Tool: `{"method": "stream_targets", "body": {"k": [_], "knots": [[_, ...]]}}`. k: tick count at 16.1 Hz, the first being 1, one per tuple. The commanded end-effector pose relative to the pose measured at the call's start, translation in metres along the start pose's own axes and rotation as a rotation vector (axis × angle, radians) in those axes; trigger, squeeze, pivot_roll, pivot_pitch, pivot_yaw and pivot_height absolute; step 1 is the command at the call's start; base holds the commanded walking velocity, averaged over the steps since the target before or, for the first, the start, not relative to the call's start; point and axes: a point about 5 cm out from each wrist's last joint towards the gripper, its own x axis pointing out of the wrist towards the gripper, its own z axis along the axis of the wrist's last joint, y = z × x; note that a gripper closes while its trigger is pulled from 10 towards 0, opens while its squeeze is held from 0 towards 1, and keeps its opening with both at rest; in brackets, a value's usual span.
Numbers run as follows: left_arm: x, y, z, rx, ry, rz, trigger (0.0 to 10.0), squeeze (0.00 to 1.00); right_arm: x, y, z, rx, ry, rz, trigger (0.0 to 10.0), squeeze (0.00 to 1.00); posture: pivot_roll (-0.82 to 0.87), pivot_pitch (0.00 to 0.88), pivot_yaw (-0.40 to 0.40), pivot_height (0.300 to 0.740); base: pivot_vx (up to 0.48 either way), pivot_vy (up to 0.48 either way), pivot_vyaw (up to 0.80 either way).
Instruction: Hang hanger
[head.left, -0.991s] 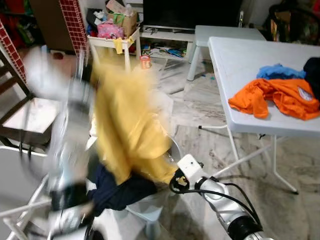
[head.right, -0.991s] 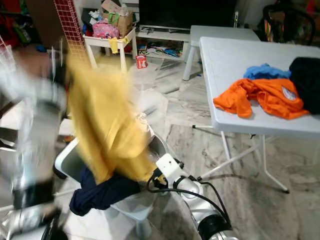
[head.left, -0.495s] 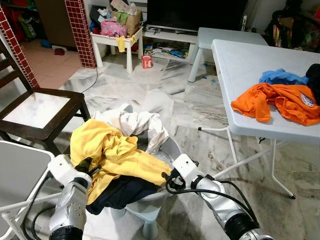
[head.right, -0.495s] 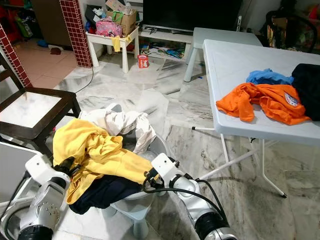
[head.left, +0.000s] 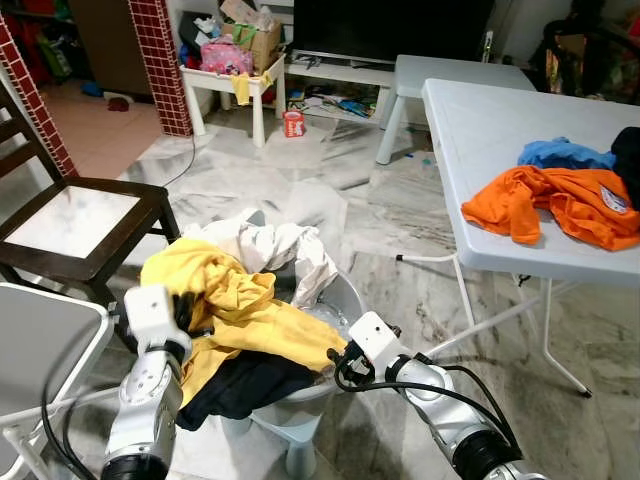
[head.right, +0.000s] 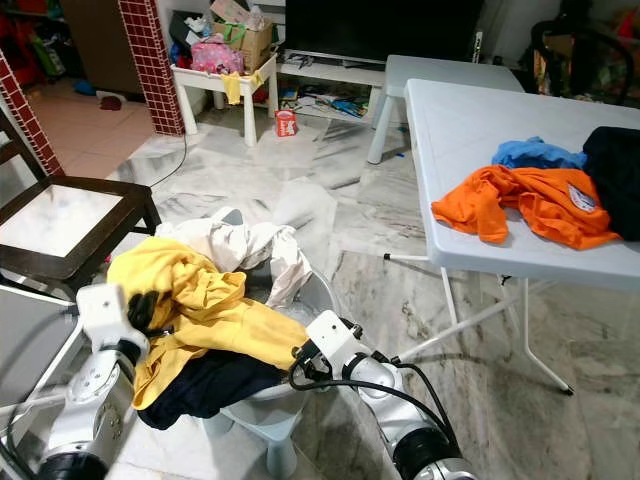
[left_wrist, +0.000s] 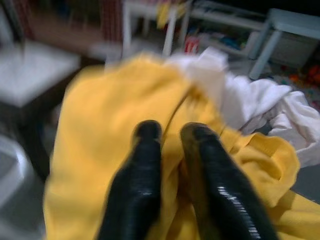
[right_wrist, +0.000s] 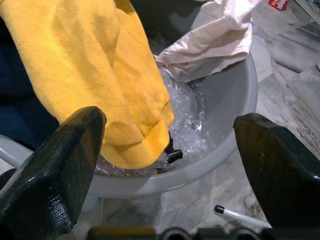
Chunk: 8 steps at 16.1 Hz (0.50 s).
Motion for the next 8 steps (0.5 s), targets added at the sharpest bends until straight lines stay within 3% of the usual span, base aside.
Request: {"method": "stream_targets", "body": {"k": [1, 2, 4, 8], "knots": [[-0.004, -0.003, 0.003, 0.069, -0.027, -0.013, 10.0, 1.0, -0.001, -0.001, -0.001, 0.0, -0.006, -0.004, 10.0, 0.0, 0.03, 0.0, -0.036, 0.74, 0.0, 0.0, 0.0], [-0.013, -0.005, 0.002, 0.145, -0.04, -0.037, 10.0, 1.0, -0.002, -0.003, -0.001, 0.0, -0.004, -0.006, 10.0, 0.0, 0.03, 0.0, -0.036, 0.74, 0.0, 0.0, 0.0], [-0.03, -0.006, -0.001, 0.215, -0.058, -0.05, 10.0, 1.0, -0.002, -0.002, -0.001, 0.0, -0.004, -0.006, 10.0, 0.0, 0.04, 0.0, -0.038, 0.74, 0.0, 0.0, 0.0], [-0.037, -0.014, -0.007, 0.307, -0.05, -0.107, 10.0, 1.0, -0.001, 0.002, -0.002, -0.002, -0.004, 0.007, 10.0, 0.0, 0.04, 0.0, -0.04, 0.74, 0.0, 0.0, 0.0]]}}
